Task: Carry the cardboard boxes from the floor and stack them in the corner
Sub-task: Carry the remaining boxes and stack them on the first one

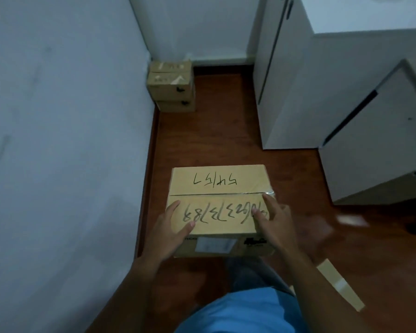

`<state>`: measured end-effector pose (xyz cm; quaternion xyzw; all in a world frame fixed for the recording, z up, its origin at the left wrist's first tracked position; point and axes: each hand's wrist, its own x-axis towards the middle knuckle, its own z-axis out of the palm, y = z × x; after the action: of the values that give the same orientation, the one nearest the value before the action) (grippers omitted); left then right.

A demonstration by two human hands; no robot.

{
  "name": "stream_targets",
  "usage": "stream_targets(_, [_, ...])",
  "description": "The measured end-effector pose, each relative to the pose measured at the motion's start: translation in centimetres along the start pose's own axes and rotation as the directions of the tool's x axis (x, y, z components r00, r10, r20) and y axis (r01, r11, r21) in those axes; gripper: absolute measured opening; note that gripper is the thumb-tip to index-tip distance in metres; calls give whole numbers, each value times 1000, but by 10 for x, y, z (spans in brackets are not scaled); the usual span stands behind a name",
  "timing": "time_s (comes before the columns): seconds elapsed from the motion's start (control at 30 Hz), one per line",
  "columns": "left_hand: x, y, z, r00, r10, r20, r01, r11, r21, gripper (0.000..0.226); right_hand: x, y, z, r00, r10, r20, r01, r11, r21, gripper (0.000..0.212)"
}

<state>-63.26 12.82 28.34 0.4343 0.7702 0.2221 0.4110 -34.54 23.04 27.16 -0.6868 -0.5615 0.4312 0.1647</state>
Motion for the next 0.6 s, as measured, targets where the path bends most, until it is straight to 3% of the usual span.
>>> stream_targets(0.1, [52,21,-29,997,-75,-36,73,997,-39,87,74,-47,8,997,-25,76,29,998,-47,61])
stream_targets(0.3, [172,54,-84,984,-91,-150,86,995,-41,74,203,-139,30,984,-87,154,103,989,-102,68])
stream_targets(0.6, [386,79,-191,1000,-19,-5,18,988,-155,75,364,-273,75,992,-86,97,98,987,-125,57])
